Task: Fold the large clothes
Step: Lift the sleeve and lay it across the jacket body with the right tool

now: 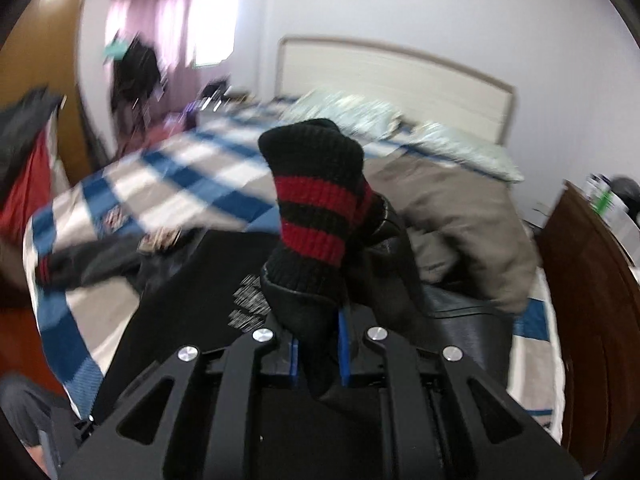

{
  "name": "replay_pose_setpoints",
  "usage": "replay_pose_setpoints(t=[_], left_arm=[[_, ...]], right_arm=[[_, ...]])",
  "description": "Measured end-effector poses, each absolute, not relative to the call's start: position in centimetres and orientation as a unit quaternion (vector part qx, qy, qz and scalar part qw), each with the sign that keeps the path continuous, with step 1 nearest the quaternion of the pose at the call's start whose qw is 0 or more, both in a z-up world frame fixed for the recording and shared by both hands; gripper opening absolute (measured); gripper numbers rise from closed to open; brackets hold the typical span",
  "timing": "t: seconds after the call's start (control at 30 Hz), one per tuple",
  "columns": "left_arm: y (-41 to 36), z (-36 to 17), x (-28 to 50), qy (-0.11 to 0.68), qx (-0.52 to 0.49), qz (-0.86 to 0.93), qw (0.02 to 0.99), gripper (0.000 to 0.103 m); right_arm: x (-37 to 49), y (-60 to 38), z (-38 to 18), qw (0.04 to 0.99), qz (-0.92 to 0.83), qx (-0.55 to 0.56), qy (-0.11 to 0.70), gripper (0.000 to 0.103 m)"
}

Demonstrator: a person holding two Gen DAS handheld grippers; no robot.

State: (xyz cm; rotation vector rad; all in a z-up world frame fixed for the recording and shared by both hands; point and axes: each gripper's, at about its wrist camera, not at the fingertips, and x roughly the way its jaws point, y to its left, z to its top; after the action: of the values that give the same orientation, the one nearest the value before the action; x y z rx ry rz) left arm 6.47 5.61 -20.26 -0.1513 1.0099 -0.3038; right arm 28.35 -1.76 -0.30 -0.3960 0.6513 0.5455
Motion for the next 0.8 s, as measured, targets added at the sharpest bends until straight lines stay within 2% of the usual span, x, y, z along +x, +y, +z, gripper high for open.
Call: replay_pose_setpoints(t=[0.3,0.57,0.8], left_arm=[[5.7,-20.2,6.3,0.478,-0.07,-0.148,0.863,0.097],[6.4,-19.8,6.6,0.48,-0.105,-0.149,0.858,0.097],[6.4,-19.8,6.7,0.479,-0.105,-0.15,0.858,0.097]], right_arm=[[24.8,8.2,-11.3,0.823,0.304,-0.337,0.342,0.014],[22.8,14.2,-16.5,0.776,0.295,-0.45,0.328,0.014],[25.3,17.2,-19.4,0.755,0.275,-0.482,0.349,0.014]])
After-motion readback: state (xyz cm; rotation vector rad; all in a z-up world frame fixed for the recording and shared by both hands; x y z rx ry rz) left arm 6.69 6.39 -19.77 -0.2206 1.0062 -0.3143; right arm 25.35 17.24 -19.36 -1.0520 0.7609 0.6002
